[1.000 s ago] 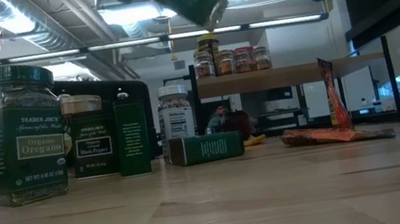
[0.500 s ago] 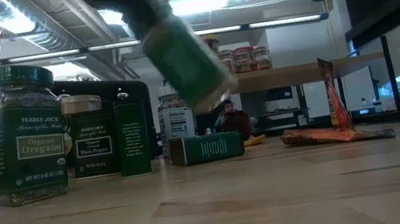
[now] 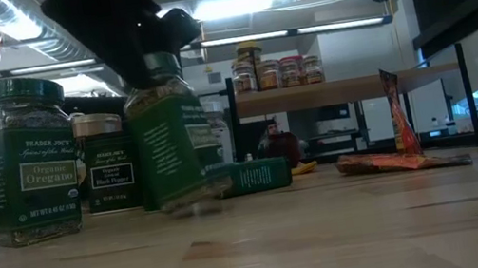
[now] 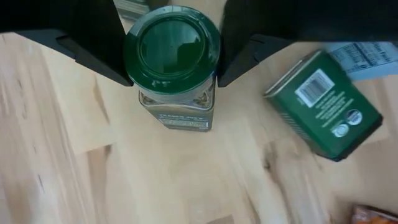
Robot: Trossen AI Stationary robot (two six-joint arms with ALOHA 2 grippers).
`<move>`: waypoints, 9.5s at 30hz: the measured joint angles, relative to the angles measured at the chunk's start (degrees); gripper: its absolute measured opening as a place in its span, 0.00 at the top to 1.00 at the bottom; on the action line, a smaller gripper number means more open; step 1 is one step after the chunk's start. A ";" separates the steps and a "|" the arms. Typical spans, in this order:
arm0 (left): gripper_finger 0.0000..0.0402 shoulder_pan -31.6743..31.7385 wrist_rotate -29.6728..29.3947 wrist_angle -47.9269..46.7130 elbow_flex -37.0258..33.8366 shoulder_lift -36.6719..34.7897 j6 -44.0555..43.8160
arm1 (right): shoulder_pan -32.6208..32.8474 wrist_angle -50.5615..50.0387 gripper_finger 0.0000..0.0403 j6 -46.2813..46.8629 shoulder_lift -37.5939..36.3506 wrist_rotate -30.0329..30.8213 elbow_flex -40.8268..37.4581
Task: Shelf spices
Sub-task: Put the green seasoning bottle on the shelf
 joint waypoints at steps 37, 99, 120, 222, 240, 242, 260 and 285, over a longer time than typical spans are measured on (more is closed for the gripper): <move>0.44 1.29 -0.09 5.25 -0.13 3.89 1.00 | 0.00 1.89 0.21 0.54 0.00 0.90 -1.37; 0.44 -13.99 -36.57 5.42 -9.00 -0.66 -13.60 | -9.52 32.52 0.21 -6.83 24.31 -7.10 -1.36; 0.44 -9.91 -36.26 13.44 -12.17 -0.61 -10.67 | -9.55 44.79 0.21 -9.86 33.72 -8.73 0.47; 0.44 -21.31 -50.75 -5.30 -12.17 -13.77 -27.01 | -12.39 13.46 0.47 -1.76 34.70 -28.07 19.70; 0.44 -21.27 -50.75 -5.32 -12.17 -13.77 -27.56 | -12.34 -11.72 0.47 -2.85 13.73 -13.60 19.63; 0.44 -21.27 -50.74 -5.32 -12.17 -13.77 -27.54 | -12.39 -15.74 0.47 -3.02 10.13 -11.87 19.63; 0.44 -21.27 -50.88 -5.27 -12.20 -13.77 -26.77 | -30.13 -28.85 0.47 -1.58 -22.37 3.88 10.08; 0.44 -21.27 -51.78 -5.24 -12.20 -13.77 -26.58 | -77.21 -24.19 0.47 2.46 -13.56 -18.82 9.69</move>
